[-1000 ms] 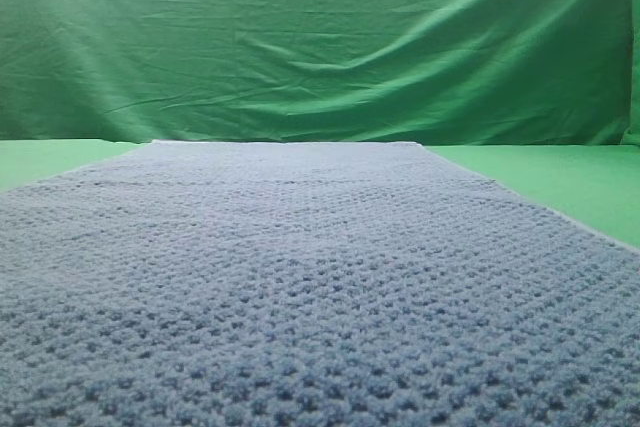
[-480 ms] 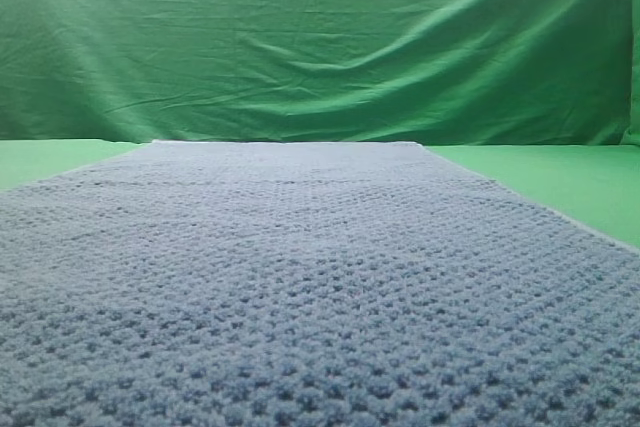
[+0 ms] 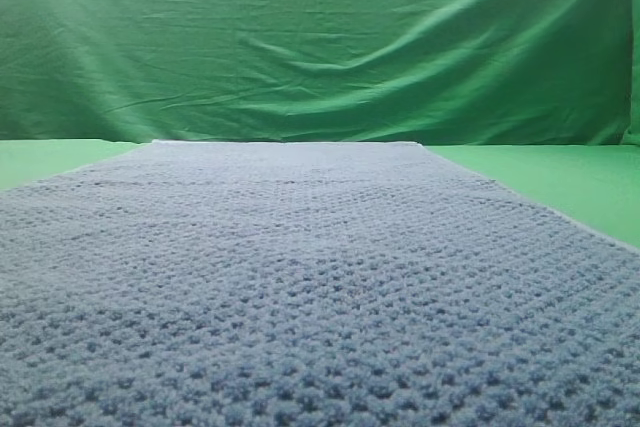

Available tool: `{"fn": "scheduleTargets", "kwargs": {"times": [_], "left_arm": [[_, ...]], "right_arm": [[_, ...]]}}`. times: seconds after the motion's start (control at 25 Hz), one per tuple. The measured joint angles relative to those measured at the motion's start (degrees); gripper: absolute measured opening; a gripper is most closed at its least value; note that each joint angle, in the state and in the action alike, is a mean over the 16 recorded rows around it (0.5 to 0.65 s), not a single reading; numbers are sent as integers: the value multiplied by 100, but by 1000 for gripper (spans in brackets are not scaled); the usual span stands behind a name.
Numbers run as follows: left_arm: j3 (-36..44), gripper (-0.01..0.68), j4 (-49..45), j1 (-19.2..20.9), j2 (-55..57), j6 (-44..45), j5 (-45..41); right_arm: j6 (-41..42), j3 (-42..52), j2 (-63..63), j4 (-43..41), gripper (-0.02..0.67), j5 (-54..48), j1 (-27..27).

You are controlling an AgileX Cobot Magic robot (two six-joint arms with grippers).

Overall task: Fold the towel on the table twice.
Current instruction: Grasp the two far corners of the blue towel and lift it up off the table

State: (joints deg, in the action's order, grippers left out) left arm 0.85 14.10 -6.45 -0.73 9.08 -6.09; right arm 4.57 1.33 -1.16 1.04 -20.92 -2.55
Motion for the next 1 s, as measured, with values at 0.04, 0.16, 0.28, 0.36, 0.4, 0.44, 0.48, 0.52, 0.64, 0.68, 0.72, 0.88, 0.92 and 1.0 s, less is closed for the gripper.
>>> {"fn": "scheduleTargets", "kwargs": {"times": [0.04,0.16,0.28,0.36,0.4,0.44,0.48,0.52,0.64,0.68,0.72,0.88,0.92,1.0], "left_arm": [[0,0,67,0,0,0,157],[0,0,237,0,0,-32,637],[-1,0,317,0,0,-163,1044],[-25,0,325,0,0,-279,1158],[-56,0,316,0,0,-338,1159],[-101,0,296,0,0,-397,1125],[-163,0,268,0,1,-457,1066],[-240,0,236,0,8,-516,984],[-555,0,126,0,85,-692,611],[-688,0,90,0,134,-750,438],[-831,0,60,0,195,-805,240],[-1474,0,-38,0,514,-927,-704],[-1639,0,-56,0,600,-933,-933],[-1950,0,-79,0,773,-932,-1320]], "right_arm": [[-66,2,0,76,0,74,0],[-306,8,0,397,0,357,0],[-563,14,0,768,0,680,0],[-734,16,0,1001,0,907,0],[-815,11,0,1116,0,1014,0],[-885,-6,0,1229,0,1110,0],[-934,-36,0,1339,0,1195,0],[-948,-84,1,1440,0,1263,0],[-809,-337,54,1682,0,1346,0],[-713,-456,100,1735,0,1328,0],[-602,-590,163,1772,0,1285,0],[-107,-1232,555,1827,0,951,0],[21,-1409,680,1831,0,837,0],[277,-1766,952,1836,0,594,0]]}}
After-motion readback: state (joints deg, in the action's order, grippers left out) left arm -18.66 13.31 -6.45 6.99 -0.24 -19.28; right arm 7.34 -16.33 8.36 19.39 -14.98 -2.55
